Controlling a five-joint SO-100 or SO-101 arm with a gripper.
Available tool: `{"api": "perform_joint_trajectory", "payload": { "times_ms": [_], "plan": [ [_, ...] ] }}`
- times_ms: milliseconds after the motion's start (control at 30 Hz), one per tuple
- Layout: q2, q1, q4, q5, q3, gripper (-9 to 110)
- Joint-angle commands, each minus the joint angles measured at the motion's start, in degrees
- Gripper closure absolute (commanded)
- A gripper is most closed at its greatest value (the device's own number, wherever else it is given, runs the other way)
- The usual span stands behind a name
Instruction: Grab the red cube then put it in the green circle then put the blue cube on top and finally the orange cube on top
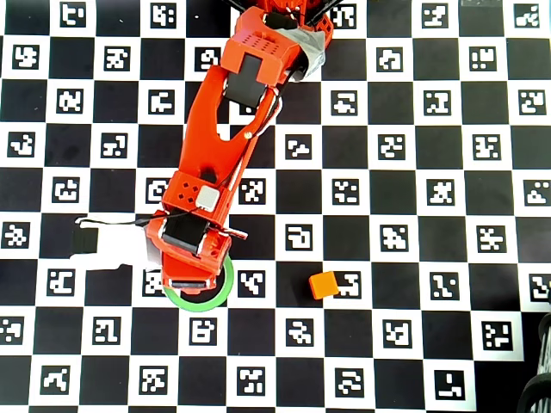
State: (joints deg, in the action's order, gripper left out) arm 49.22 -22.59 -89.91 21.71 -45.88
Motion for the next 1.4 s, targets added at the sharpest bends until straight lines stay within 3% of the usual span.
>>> {"api": "perform_joint_trajectory", "payload": {
  "times_ms": [0, 1367],
  "plan": [
    [2.81, -1.05, 0.88, 0.09, 5.54, 93],
    [1.76, -1.32, 4.13, 0.44, 1.14, 93]
  ]
}}
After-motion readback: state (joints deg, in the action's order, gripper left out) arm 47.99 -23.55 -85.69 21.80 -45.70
